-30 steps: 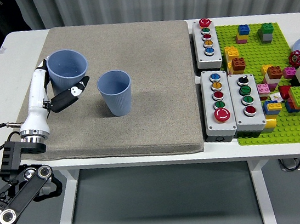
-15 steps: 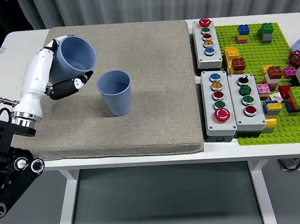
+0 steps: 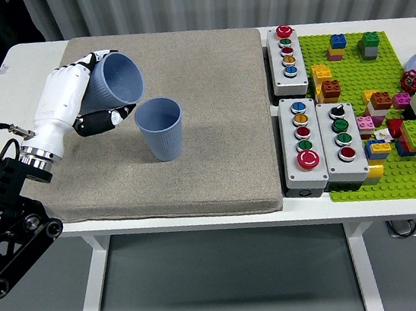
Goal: Pick cup pour cup place
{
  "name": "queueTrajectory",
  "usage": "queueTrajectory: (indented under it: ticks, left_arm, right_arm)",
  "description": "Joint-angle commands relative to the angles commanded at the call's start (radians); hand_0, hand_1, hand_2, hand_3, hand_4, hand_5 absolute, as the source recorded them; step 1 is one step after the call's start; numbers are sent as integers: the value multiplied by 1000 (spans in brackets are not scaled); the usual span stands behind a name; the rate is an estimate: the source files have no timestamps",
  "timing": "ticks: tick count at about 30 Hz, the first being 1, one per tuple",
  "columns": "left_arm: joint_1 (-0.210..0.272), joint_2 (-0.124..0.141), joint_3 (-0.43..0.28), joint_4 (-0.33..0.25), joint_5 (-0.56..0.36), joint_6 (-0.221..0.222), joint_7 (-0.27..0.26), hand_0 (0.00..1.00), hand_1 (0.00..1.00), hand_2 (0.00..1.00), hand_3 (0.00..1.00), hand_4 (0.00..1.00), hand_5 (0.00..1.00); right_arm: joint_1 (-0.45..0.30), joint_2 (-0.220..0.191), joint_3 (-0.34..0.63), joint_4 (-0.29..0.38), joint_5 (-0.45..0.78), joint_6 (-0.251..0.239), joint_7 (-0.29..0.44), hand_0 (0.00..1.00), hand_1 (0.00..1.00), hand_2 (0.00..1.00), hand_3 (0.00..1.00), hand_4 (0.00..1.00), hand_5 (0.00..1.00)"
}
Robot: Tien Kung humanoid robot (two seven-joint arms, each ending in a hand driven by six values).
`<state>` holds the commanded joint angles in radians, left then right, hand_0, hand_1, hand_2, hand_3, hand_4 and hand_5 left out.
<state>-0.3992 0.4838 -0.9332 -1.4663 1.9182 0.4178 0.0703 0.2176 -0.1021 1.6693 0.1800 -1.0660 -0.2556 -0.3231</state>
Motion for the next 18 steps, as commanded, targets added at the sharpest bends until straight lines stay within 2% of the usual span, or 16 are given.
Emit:
queueTrajectory:
  ticks: [8, 18]
  left_arm:
    - [-19, 7, 29, -7, 75, -12, 18, 532, 566, 636, 672, 639, 85]
    - [-33, 16, 58, -14, 118, -21, 27, 531, 565, 633, 664, 635, 83]
  right_arm:
    - [3, -1, -2, 0, 6, -2, 2, 699, 628, 557, 560, 2, 5]
    - [4, -1, -2, 0, 5, -3, 3, 699, 628, 556, 561, 2, 3]
